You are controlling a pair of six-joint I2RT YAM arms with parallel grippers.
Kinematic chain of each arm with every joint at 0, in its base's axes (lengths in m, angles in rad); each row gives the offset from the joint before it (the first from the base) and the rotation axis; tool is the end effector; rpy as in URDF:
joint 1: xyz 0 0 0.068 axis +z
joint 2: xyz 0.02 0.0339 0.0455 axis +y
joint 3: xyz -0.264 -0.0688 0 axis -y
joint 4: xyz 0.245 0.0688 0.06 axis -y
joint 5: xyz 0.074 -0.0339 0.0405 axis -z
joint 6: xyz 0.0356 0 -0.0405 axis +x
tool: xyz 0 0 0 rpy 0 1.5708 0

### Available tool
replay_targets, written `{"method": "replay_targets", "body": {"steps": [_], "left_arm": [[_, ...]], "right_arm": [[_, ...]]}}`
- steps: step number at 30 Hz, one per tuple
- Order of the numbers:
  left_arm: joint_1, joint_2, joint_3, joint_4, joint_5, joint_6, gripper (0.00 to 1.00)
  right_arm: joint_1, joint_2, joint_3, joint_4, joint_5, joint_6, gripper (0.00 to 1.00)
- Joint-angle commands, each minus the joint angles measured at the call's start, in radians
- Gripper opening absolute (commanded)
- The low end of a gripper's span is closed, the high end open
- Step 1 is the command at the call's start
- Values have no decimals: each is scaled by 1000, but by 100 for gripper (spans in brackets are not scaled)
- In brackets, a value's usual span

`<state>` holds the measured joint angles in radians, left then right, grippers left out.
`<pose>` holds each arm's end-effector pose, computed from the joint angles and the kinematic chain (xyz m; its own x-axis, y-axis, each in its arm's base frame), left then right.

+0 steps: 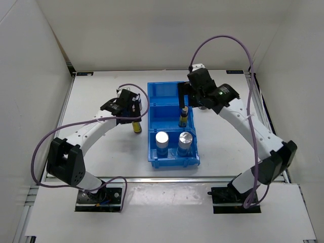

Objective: Organize the condiment bottles

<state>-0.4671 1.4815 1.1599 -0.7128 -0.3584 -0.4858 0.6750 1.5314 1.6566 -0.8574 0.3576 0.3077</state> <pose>0.2759 -0.1252 0.2637 -0.8008 -0.0858 -0.5927 -0.1270 0.9915 0.0280 0.2615 0.1934 0.3957 -0.6131 -0.1274 -0.7796 -0.2061 0.9785 0.0022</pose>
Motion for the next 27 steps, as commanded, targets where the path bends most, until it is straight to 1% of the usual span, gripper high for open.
{"method": "replay_targets", "body": {"steps": [1,4,5,7,8,10,11,14,16,17,20,27], "left_arm": [[-8,25,43,36,-8,13,99],[-8,59,52,36,-33,13,92],[-8,68,52,36,-45,13,84],[-8,68,52,36,-45,13,75],[-8,77,52,36,-56,13,67],[-8,77,52,36,-56,13,60],[-8,77,52,36,-66,13,59],[-18,77,52,36,-77,13,53],[-18,77,52,36,-88,13,52],[-18,77,52,36,-88,13,49],[-18,77,52,36,-97,13,44],[-18,77,61,36,-106,35,39]], "right_arm": [[-2,-46,-50,-6,37,5,100],[-2,-71,-80,-6,37,25,100],[-2,-82,-98,-6,24,25,100],[-2,-94,-116,-6,15,34,100],[-2,-108,-126,-6,15,34,100],[-2,-131,-152,-6,15,45,100],[-2,-145,-152,-6,15,45,100],[-2,-155,-181,-6,15,45,100],[-2,-165,-191,-6,15,45,100],[-2,-165,-192,-6,15,45,100],[-2,-174,-201,-6,15,45,100],[-2,-174,-210,-6,15,45,100]]}}
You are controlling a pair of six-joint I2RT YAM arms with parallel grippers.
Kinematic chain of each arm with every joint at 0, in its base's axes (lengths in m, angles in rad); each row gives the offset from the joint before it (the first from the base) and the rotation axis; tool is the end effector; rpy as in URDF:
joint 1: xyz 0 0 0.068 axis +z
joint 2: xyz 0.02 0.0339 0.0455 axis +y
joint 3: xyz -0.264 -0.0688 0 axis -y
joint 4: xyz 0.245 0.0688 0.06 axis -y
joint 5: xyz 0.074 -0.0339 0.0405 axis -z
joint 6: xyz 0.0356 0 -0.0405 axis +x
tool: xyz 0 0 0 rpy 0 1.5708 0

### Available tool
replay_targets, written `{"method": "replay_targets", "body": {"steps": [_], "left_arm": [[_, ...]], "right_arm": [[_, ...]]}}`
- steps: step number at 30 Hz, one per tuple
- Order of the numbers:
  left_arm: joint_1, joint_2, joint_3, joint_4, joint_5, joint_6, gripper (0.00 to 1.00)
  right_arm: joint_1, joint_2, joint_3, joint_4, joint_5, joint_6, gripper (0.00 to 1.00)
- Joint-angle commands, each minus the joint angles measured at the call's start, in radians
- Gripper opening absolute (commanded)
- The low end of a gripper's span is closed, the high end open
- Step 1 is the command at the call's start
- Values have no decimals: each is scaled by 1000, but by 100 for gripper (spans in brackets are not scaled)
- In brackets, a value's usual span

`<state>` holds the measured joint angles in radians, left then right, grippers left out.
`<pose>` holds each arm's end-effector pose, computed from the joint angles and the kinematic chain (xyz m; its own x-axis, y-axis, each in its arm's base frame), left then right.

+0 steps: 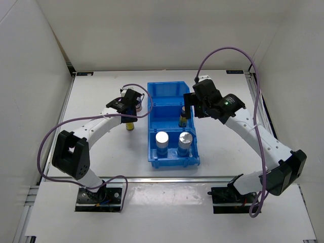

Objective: Organize the condiment bottles

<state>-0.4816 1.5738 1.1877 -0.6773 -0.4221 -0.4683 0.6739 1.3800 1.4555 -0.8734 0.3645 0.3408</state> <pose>0.2922 -0.1363 0.2478 -0.8023 -0.0453 -0.5952 -0.1300 0.9864 0.1002 0.2303 0.1677 0.3742 -0.6571 -0.1251 -0.7434 -0.1792 0.9838 -0.0072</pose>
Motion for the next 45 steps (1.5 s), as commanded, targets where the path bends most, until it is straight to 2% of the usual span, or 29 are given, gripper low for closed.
{"method": "replay_targets", "body": {"steps": [1,10,19,22,23,26,27,28,29,30,33,37,45], "left_arm": [[-3,-15,33,1,-43,17,37],[-24,-95,82,-8,-43,56,11],[-45,-124,268,-142,-30,77,11],[-45,-124,277,-156,-21,86,11],[-45,-114,277,-156,-21,86,12],[-45,-113,250,-156,-30,74,38],[-45,-113,241,-156,-30,74,60],[-45,-113,231,-156,-41,65,76],[-45,-113,216,-156,-41,65,76],[-45,-104,216,-156,-41,65,83],[-45,-75,194,-156,-63,65,88],[-45,-37,164,-130,-72,56,90],[-3,2,122,-71,-6,56,78]], "right_arm": [[0,-22,-9,10,8,12,100],[0,-42,-27,10,8,21,100],[0,-52,-46,1,8,21,100],[0,-70,-64,1,17,30,100],[0,-70,-64,1,17,30,100],[0,-70,-64,1,17,30,100],[0,-81,-75,1,17,30,100],[0,-81,-75,1,17,30,100],[0,-81,-75,1,17,30,100],[0,-81,-75,1,17,30,100],[0,-90,-84,-9,17,30,100],[0,-90,-84,-9,17,30,100],[0,-90,-84,-18,27,30,100]]}}
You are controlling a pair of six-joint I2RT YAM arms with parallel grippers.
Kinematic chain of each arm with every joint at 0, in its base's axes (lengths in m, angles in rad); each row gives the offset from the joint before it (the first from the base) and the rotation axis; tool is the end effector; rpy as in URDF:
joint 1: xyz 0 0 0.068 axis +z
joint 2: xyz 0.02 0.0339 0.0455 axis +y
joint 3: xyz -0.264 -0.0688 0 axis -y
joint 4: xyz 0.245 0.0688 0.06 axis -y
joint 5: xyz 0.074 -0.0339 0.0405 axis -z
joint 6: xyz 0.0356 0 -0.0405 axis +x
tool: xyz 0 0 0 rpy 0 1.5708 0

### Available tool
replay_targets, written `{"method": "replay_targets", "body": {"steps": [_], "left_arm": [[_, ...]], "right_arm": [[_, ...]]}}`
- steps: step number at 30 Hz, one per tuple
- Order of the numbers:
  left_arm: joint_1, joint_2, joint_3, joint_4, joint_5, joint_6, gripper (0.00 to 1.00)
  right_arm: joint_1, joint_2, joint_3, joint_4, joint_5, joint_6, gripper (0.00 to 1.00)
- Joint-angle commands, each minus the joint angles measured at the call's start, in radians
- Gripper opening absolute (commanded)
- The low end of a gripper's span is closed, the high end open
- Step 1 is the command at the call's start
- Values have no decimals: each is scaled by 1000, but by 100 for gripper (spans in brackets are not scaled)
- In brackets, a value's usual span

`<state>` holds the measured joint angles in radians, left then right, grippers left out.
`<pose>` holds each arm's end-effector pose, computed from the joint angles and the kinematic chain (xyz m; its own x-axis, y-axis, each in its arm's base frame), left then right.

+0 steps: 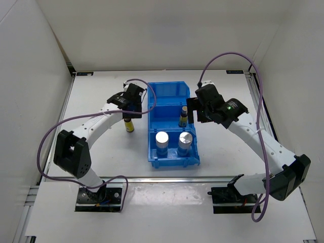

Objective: Organize the condiment bottles

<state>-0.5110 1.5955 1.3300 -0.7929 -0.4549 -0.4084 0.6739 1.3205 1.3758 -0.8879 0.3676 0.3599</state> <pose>0.2961 -0.1481 0.2787 -0.7976 0.0382 -0.6020 -0.0712 0.9851 0.1567 0.2175 0.1573 0.3634 -0.6795 -0.1221 -0.7235 -0.1646 0.9863 -0.0118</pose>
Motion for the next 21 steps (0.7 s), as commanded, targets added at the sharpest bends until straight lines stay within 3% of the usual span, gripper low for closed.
{"method": "replay_targets", "body": {"steps": [1,11,19,21], "left_arm": [[26,-20,-20,44,36,-4,75],[60,-20,-49,64,70,-4,51],[69,-31,-40,73,79,6,25],[69,-54,-40,73,79,16,13]], "right_arm": [[0,-30,-4,-3,24,11,100],[0,-30,-4,-13,33,11,100],[0,-40,-23,-22,33,11,100],[0,-40,-23,-22,33,21,100]]}}
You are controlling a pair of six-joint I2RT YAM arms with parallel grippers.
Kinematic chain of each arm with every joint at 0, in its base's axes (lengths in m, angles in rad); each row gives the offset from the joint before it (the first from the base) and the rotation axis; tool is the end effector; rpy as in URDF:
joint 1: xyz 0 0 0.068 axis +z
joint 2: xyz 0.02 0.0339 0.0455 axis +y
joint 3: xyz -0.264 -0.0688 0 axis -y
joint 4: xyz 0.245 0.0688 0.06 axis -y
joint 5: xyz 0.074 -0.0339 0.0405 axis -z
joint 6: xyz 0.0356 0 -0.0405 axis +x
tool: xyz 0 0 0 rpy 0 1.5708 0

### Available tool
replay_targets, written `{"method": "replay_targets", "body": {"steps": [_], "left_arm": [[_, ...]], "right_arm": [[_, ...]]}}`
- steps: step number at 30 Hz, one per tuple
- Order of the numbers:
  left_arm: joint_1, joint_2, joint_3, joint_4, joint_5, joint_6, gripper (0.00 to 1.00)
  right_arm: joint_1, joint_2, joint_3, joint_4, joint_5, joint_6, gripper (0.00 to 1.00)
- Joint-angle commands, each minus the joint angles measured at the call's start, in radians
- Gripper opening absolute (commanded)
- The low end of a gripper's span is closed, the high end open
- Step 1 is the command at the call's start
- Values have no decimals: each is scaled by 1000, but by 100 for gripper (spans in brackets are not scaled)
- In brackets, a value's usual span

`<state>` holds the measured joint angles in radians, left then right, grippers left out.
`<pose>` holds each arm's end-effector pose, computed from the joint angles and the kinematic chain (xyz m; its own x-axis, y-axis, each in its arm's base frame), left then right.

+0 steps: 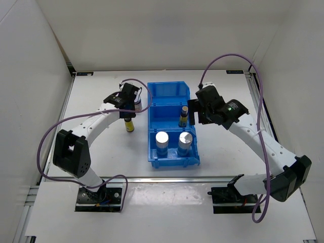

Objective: Organize the condiment bottles

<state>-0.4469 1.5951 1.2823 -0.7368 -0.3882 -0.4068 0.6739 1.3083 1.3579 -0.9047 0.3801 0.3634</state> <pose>0.3045 -0.1310 0.2664 -0.8093 -0.0183 -0.5872 -0.0982 0.9897 0.1045 0.2141 0.1541 0.3597 -0.6895 -0.1282 -0.7128 -0.1543 0.9876 -0.0285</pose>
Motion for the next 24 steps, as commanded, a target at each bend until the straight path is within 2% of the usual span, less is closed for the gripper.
{"method": "replay_targets", "body": {"steps": [1,4,6,11,15,24], "left_arm": [[5,-64,27,2,3,14,11],[5,-125,78,-53,-26,14,11],[-15,-171,162,-78,-37,14,11],[-90,-170,411,-139,-35,23,11],[-111,-126,483,-150,-5,10,11],[-277,80,601,-139,-44,-9,11]], "right_arm": [[0,-27,-5,-5,20,17,100],[0,-38,-5,-16,20,17,100],[0,-47,-5,-16,20,17,100],[0,-75,-34,-16,31,40,100],[0,-75,-66,-5,2,65,100],[0,-119,-137,4,-32,103,100]]}}
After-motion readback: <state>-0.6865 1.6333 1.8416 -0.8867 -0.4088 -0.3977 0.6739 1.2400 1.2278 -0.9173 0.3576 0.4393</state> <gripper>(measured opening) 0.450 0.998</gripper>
